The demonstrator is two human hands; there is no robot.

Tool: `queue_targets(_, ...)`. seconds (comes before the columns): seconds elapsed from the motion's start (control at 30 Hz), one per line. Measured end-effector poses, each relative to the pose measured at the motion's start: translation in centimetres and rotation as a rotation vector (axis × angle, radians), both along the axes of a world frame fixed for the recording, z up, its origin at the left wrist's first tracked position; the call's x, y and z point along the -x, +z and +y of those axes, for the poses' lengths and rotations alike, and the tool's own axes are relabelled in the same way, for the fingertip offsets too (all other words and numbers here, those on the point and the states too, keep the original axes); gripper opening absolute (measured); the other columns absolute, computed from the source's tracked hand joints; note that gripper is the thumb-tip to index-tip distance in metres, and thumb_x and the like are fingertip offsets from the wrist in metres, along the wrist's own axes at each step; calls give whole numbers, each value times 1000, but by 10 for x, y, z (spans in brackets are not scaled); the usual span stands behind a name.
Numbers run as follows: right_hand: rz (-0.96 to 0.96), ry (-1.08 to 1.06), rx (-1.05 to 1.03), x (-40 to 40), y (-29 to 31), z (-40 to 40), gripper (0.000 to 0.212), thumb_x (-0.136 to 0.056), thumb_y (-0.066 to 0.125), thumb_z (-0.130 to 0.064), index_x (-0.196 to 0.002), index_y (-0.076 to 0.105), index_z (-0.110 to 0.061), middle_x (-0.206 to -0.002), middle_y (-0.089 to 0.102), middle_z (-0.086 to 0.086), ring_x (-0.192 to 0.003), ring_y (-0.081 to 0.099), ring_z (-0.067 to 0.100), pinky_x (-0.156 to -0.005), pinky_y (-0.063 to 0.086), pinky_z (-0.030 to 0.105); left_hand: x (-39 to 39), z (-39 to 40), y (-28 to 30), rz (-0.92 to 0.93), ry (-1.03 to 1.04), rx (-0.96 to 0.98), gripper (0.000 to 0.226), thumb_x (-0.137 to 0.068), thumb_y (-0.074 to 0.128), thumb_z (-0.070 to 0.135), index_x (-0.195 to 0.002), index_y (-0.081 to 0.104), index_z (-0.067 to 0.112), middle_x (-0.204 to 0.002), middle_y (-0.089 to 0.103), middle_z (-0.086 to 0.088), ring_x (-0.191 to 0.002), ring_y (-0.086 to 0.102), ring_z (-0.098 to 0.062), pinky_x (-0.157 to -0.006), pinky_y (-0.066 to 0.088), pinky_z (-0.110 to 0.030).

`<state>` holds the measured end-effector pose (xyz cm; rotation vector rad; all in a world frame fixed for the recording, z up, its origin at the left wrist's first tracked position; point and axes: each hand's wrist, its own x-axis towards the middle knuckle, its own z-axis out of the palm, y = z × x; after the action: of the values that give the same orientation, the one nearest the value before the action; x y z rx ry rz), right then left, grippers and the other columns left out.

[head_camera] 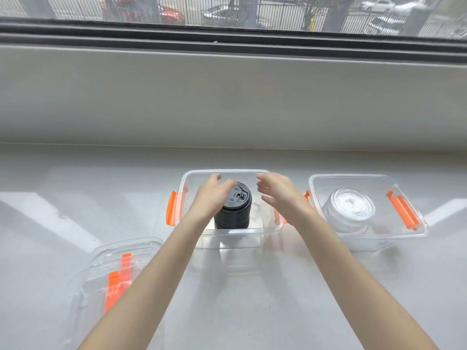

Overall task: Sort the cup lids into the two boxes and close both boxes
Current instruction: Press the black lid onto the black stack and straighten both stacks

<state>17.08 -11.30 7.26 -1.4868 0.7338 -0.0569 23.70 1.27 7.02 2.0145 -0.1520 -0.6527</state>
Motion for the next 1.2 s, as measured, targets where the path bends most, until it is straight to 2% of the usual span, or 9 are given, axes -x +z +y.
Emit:
queue_targets(0.13,-131,-57,96,31,15,-30,15,-90,48,-15,-100,59,-12,-100,62,10,-97,60,22,-92,46,34,35,-15,21,-232,10,183,33,-86,51,15,-118,61,12,-121,64,-4,-113,57,-15,-101,41,-28)
queue_targets(0.27,-164,-102,177,65,19,-67,21,-90,45,-9,-102,63,-8,-86,66,5,-82,64,18,-78,47,27,69,-45,30,-165,-141,269,23,-85,53,16,-100,70,11,-96,70,-6,-98,64,-19,-84,45,-31)
queue_targets(0.6,4,-311,341,129,0,-174,23,-89,45,-9,-104,63,-9,-104,60,6,-102,56,21,-97,44,36,120,-149,2,253,-265,284,31,-90,43,9,-63,41,24,-78,37,-1,-77,38,-17,-68,34,-25)
queue_targets(0.67,106,-290,375,133,-9,-185,31,-90,46,-13,-117,58,-5,-111,56,3,-106,50,18,-106,39,39,120,-165,-8,274,-227,243,22,-89,46,14,-69,47,24,-80,42,-1,-91,41,-19,-86,32,-27)
queue_targets(0.73,185,-259,377,134,-16,-192,39,-91,45,-15,-126,51,0,-123,54,7,-105,47,19,-108,37,41,117,-182,-16,290,-209,233,17,-90,46,17,-102,58,15,-107,53,-2,-114,44,-21,-104,30,-28)
queue_targets(0.83,227,-215,328,131,-26,-199,37,-91,44,-12,-121,51,8,-138,45,19,-99,43,21,-94,40,40,112,-199,-20,323,-205,186,35,-93,43,22,-125,50,11,-133,49,-3,-131,36,-21,-108,29,-32)
queue_targets(0.9,246,-173,267,127,-31,-202,30,-90,46,-15,-115,57,-3,-134,44,13,-116,41,18,-103,37,36,110,-209,-21,363,-198,152,46,-94,40,26,-138,40,10,-149,36,-5,-139,29,-21,-112,25,-34)
queue_targets(0.97,279,-109,251,127,-32,-201,32,-92,46,-19,-118,55,-4,-121,44,9,-113,39,18,-105,34,36,111,-215,-23,396,-179,131,50,-94,39,30,-141,37,13,-153,30,-4,-140,28,-23,-112,25,-34)
queue_targets(1.2,228,-92,270,124,-37,-203,45,-91,46,-13,-132,41,5,-145,41,18,-134,38,28,-113,31,43,113,-218,-35,449,-138,162,51,-93,40,33,-140,37,15,-152,33,-5,-139,32,-23,-114,27,-33)
